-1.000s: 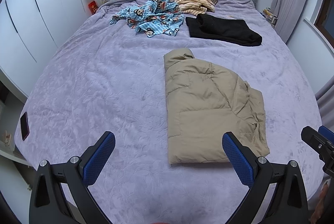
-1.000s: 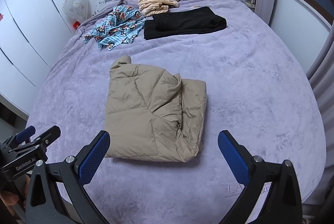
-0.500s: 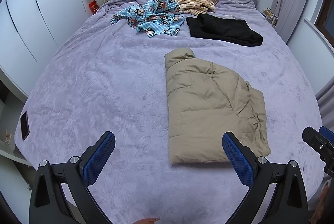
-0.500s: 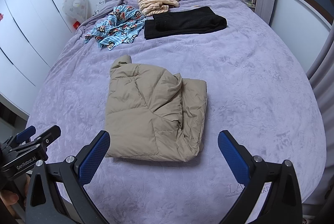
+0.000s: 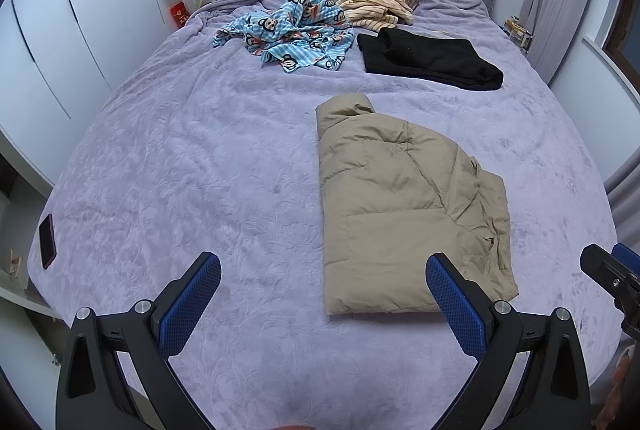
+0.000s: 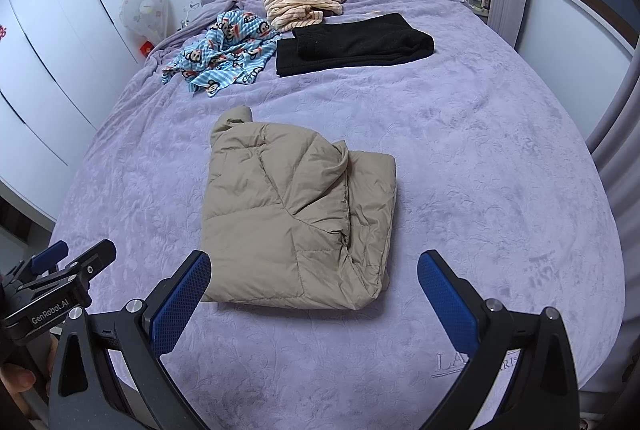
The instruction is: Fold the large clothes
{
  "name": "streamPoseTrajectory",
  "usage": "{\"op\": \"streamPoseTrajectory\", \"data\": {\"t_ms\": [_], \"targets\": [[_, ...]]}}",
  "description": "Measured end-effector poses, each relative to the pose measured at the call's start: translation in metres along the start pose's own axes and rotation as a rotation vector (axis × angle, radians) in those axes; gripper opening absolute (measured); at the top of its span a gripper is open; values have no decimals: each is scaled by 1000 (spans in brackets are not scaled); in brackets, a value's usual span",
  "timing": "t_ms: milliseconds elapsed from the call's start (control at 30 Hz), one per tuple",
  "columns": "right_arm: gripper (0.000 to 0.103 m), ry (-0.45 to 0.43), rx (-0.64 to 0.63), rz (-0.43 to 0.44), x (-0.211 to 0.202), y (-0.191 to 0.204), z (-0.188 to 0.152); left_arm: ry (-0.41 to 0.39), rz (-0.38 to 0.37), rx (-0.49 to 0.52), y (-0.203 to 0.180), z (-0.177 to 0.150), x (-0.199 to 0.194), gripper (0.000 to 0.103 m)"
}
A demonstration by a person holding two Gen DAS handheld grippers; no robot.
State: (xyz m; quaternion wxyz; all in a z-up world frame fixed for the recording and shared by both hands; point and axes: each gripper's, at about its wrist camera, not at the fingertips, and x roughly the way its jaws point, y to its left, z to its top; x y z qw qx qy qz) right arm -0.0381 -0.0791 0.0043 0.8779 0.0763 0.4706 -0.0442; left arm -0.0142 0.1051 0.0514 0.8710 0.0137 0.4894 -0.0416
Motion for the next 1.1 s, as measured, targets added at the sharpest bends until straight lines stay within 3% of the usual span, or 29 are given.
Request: {"op": "streamPoseTrajectory", "data": {"t_ms": [1100], "targets": [[103, -3, 2, -3, -1, 6, -1, -20, 10, -3, -2, 2, -9, 103]]}}
